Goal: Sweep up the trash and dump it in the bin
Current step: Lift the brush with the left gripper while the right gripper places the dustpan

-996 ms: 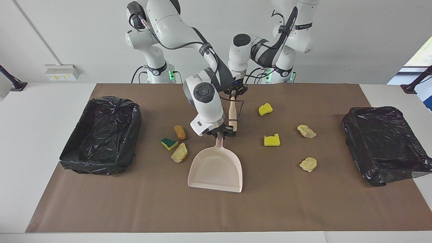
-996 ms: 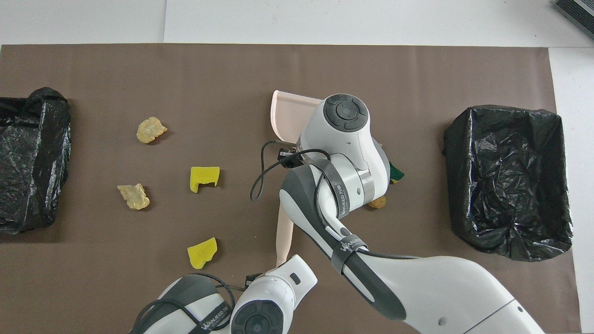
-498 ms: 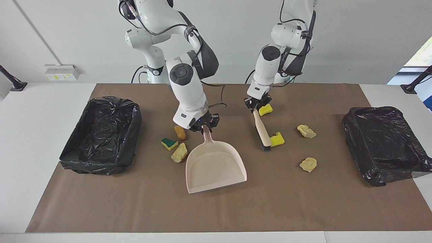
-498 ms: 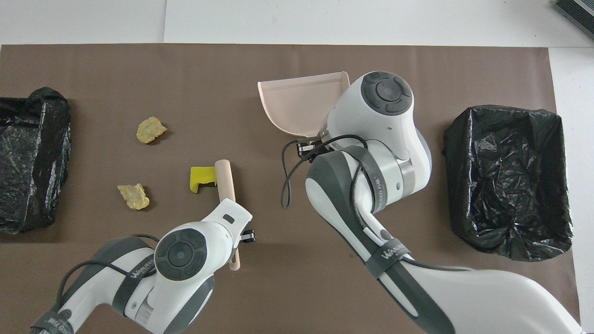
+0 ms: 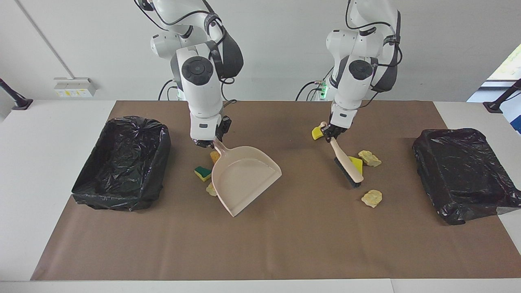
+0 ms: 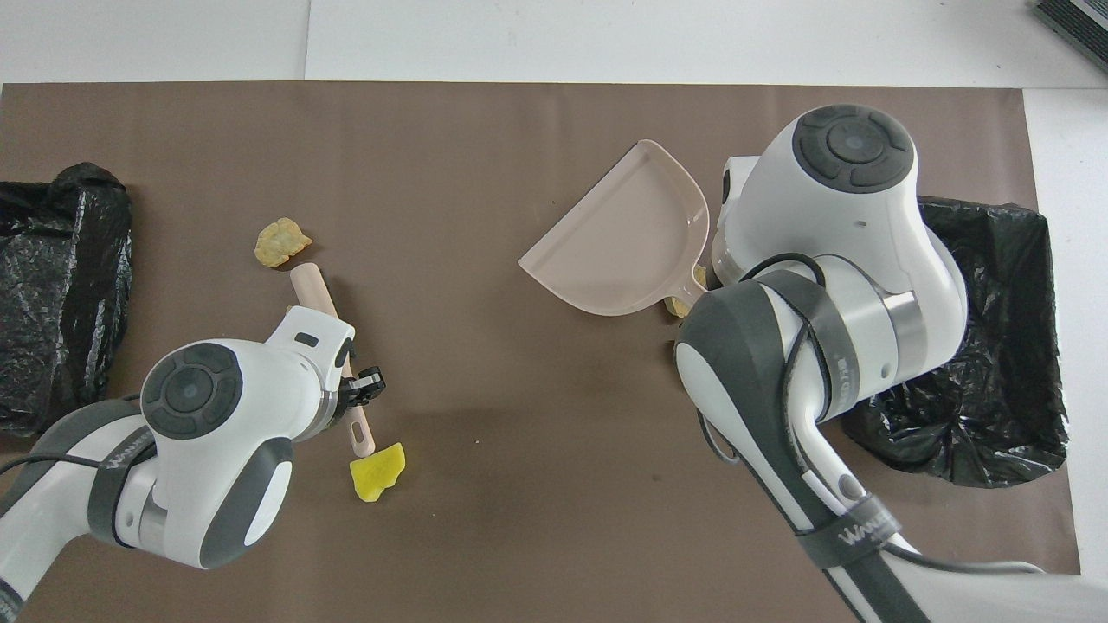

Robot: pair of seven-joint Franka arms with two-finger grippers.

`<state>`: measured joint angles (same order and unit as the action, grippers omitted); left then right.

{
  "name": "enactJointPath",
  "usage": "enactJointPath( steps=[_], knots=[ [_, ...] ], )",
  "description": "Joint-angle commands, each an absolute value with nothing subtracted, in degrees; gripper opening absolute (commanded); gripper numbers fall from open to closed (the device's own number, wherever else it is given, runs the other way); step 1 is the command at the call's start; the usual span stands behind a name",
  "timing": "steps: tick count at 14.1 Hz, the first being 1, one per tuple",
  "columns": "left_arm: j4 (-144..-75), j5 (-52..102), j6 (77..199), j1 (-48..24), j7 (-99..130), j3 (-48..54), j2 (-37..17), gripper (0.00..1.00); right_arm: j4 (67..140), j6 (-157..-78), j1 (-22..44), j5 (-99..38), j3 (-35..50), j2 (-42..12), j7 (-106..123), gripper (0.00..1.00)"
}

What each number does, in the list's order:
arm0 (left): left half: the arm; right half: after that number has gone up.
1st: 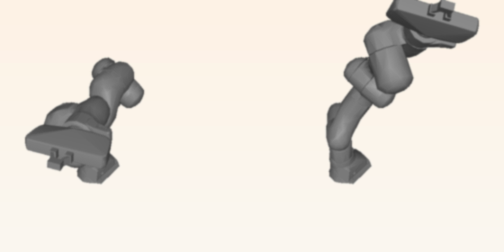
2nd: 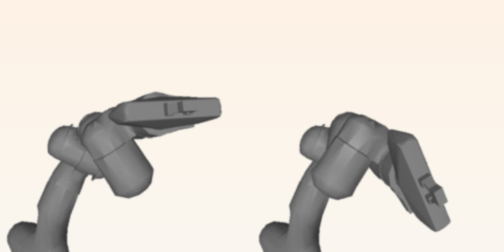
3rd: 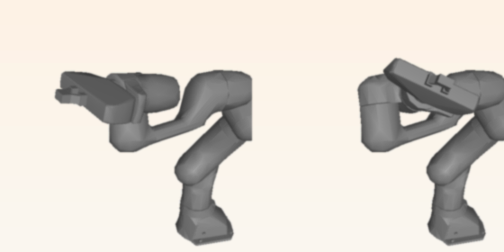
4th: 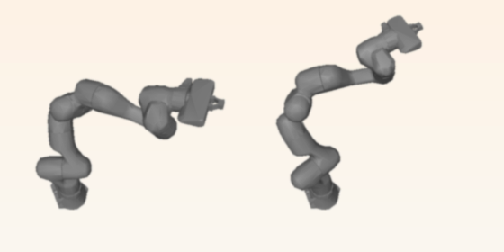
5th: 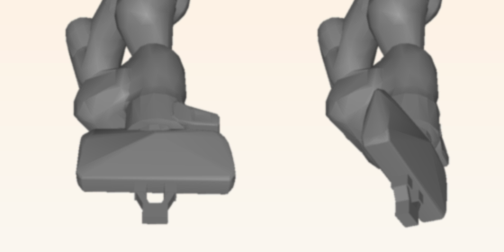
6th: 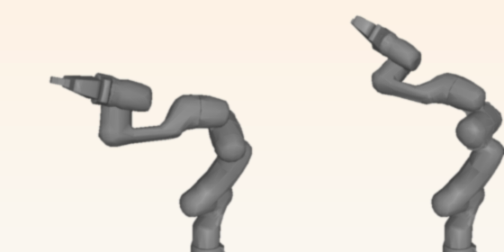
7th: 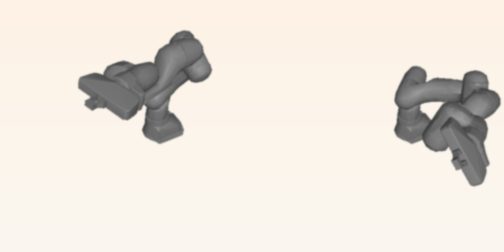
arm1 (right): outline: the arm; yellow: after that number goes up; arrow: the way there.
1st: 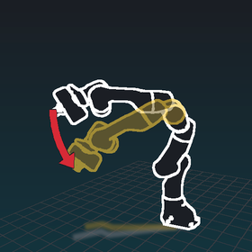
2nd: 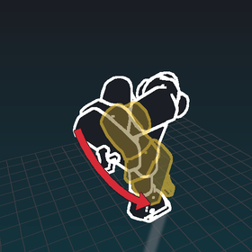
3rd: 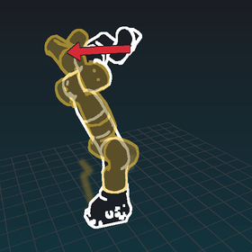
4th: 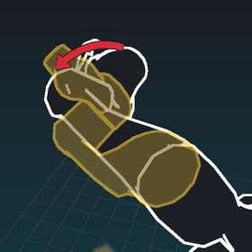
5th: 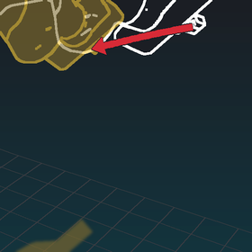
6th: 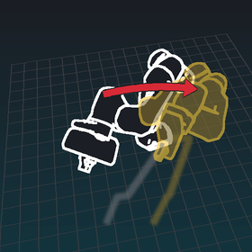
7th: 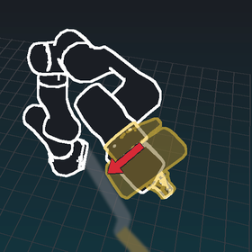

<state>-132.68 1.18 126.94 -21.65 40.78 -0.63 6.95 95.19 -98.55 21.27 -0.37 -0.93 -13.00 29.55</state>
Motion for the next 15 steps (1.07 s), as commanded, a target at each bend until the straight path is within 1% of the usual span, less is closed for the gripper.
enactJointPath(
  steps=[1, 3, 5, 7, 9, 10, 11, 13, 15],
  knots=[
    [-126.84, 0.53, 123.41, -18.02, 32.48, -0.17, 4.67, 0.0, 101.67, -101.68, 21.61, 0.88, -0.35, -10.98, 41.89, 0.0],
    [-122.19, 0.53, 123.05, -13.56, 23.6, -0.09, 1.25, 0.0, 105.02, -106.85, 23.9, 0.88, -0.35, -11.68, 44.46, 0.0],
    [-118.58, 0.44, 123.66, -10.3, 11.49, -0.18, -2.09, 0.0, 105.29, -109.06, 24.78, 0.88, -0.18, -13.79, 47.53, 0.0],
    [-113.93, -1.56, 124.36, -8.1, -1.96, -0.18, -6.83, 0.0, 105.38, -110.56, 27.59, 0.88, -0.18, -15.55, 47.29, 0.0],
    [-108.13, -4.56, 124.1, -4.58, -11.82, -0.09, -11.66, 0.0, 105.47, -112.06, 28.91, 1.49, -0.26, -16.34, 46.5, 0.0],
    [-106.19, -4.66, 124.28, -4.14, -16.22, -0.17, -13.6, 0.0, 105.47, -112.23, 28.92, 2.97, -0.18, -16.61, 46.67, 0.0],
    [-105.04, -5.01, 124.63, -3.7, -19.91, -0.18, -14.84, 0.0, 105.56, -113.02, 29.0, 3.95, -0.18, -17.05, 47.71, 0.0],
    [-105.2, -7.63, 126.2, -2.12, -28.17, -0.18, -16.78, 0.0, 105.82, -113.91, 29.18, 4.22, -0.18, -17.75, 50.44, 0.0],
    [-106.08, -7.91, 125.51, 0.25, -39.49, -0.18, -16.44, 0.0, 106.61, -114.08, 29.09, 4.22, -0.18, -17.49, 50.28, 0.0]
  ],
)
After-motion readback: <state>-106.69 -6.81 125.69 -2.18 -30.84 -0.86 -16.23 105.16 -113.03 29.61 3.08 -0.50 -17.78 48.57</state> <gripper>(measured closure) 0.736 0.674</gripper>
